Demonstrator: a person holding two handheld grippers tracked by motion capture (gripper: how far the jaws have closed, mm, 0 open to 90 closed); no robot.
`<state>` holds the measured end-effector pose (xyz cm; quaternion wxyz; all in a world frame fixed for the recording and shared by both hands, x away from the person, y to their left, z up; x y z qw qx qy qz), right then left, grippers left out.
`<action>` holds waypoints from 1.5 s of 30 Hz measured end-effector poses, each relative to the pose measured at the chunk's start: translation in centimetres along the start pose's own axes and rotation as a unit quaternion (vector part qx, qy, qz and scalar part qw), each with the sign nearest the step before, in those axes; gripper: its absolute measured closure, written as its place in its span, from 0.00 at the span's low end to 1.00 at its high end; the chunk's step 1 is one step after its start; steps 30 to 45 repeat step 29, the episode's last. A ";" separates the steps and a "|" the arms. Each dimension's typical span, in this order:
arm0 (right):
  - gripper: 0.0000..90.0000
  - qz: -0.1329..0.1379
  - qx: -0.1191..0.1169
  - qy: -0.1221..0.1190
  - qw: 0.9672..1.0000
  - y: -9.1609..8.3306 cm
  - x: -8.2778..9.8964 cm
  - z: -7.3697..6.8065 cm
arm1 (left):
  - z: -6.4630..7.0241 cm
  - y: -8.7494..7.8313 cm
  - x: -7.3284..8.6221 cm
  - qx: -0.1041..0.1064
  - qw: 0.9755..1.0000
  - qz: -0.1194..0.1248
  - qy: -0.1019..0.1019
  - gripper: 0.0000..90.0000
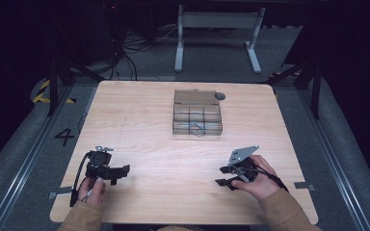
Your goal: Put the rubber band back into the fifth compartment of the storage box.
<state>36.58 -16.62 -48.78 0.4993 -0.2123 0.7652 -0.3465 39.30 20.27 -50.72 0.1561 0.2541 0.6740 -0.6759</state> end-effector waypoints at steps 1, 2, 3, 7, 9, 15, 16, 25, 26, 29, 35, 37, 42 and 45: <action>0.56 0.000 0.000 0.000 1.000 0.0 0.0 0.0 | 0.0 0.0 0.0 -0.001 1.000 0.000 0.000 0.18; 0.56 0.000 -0.003 0.001 1.000 0.2 0.1 -0.1 | 0.0 0.0 0.0 0.000 1.000 0.000 0.000 0.18; 0.56 0.001 -0.004 -0.002 1.000 0.4 0.2 -0.2 | 0.0 0.0 0.0 -0.001 1.000 0.000 -0.001 0.18; 0.56 0.001 -0.011 -0.009 1.000 1.2 0.5 -0.3 | 0.1 -0.2 0.0 0.002 1.000 -0.001 0.001 0.18; 0.56 -0.001 -0.008 -0.010 1.000 1.4 0.6 -0.2 | 0.1 -0.2 0.1 0.002 1.000 -0.001 0.001 0.18; 0.56 -0.006 -0.001 -0.020 1.000 2.1 1.0 -0.4 | 0.1 -0.2 0.0 0.003 1.000 0.000 0.000 0.18; 0.56 -0.006 0.000 -0.021 1.000 2.2 1.0 -0.4 | 0.1 -0.2 0.0 0.002 1.000 0.001 -0.002 0.18; 0.55 -0.016 0.005 -0.023 1.000 2.5 1.2 -0.4 | 0.1 -0.1 -0.1 0.002 1.000 0.001 0.003 0.18; 0.55 -0.017 0.005 -0.021 1.000 2.5 1.2 -0.4 | 0.1 0.0 -0.1 0.002 1.000 0.001 0.003 0.18; 0.54 -0.014 0.006 -0.020 1.000 2.4 1.2 -0.3 | 0.3 0.0 -0.1 0.008 1.000 0.000 0.003 0.18; 0.54 -0.014 0.006 -0.020 1.000 2.4 1.2 -0.3 | 0.3 0.0 -0.1 0.008 1.000 0.000 0.003 0.18; 0.54 -0.014 0.006 -0.020 1.000 2.4 1.2 -0.3 | 0.3 0.0 -0.1 0.008 1.000 0.000 0.003 0.18; 0.54 -0.014 0.006 -0.020 1.000 2.4 1.2 -0.3 | 0.3 0.0 -0.1 0.008 1.000 0.000 0.003 0.18; 0.54 -0.014 0.006 -0.020 1.000 2.4 1.2 -0.3 | 0.3 0.0 -0.1 0.008 1.000 0.000 0.003 0.18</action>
Point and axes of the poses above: each handheld gripper's, and its own axes: y roughly forward along the jaws, x roughly out of its underside, z roughly to its right, the point moved 8 cm from there along y, roughly forward along the jaws, and after that the axes turned 14 degrees about -x, right-handed, at the moved point
